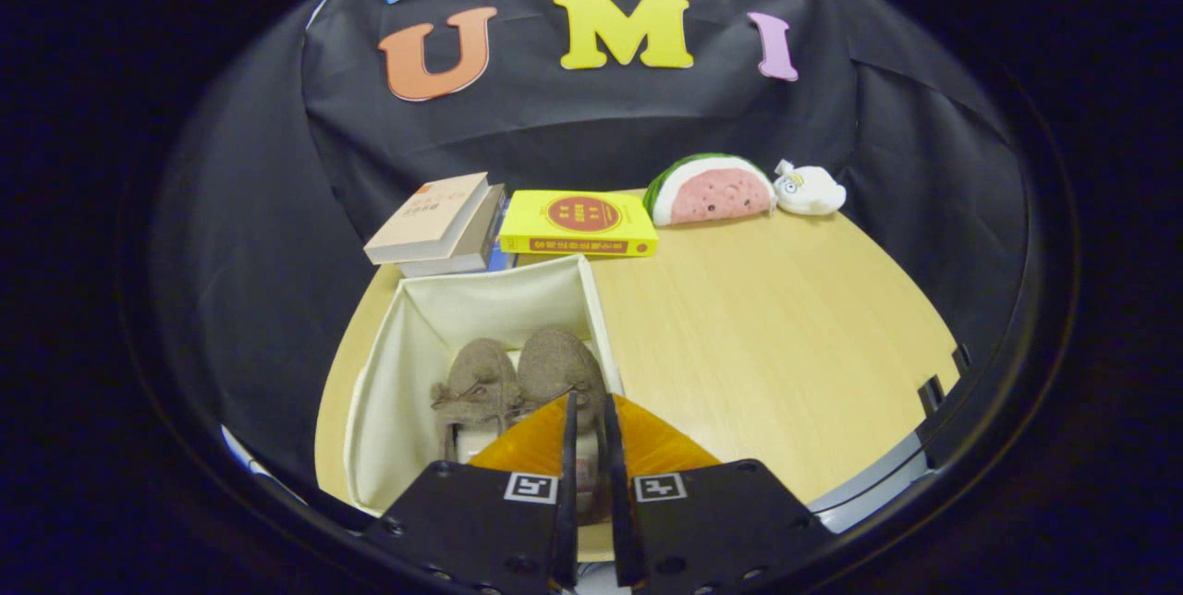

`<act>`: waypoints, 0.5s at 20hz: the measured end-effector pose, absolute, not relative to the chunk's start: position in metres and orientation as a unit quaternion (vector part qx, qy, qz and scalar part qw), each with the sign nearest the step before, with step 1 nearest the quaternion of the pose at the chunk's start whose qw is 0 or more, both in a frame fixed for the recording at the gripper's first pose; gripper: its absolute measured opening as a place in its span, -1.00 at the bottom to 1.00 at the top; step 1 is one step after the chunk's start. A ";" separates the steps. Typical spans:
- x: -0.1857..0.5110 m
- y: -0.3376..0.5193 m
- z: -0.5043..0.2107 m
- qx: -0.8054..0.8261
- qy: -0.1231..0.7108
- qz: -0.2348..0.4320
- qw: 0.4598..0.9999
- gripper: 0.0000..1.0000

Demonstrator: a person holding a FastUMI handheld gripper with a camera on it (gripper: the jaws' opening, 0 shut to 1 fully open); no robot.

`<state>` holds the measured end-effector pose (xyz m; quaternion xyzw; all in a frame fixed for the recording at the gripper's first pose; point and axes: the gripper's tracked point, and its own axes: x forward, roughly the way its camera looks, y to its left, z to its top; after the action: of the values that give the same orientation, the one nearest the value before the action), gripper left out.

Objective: Open the storage box then place both shoes into the box .Put the left shoe in first, then the right shoe, with the right side of both shoes facing outward in a uniform manner.

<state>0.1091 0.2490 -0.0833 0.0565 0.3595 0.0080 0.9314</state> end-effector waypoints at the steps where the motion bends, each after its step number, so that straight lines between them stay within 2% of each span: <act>1: 0.106 0.250 -0.078 0.058 0.354 0.014 0.933 -0.64; 2: 0.103 0.250 -0.072 0.057 0.349 0.017 0.935 -0.45; 5: 0.094 0.244 -0.058 0.052 0.325 0.022 0.944 -0.33; 10: 0.072 0.235 -0.033 0.042 0.277 0.030 0.959 0.01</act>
<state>0.0715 0.2351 -0.0332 0.0424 0.2771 0.0302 0.9594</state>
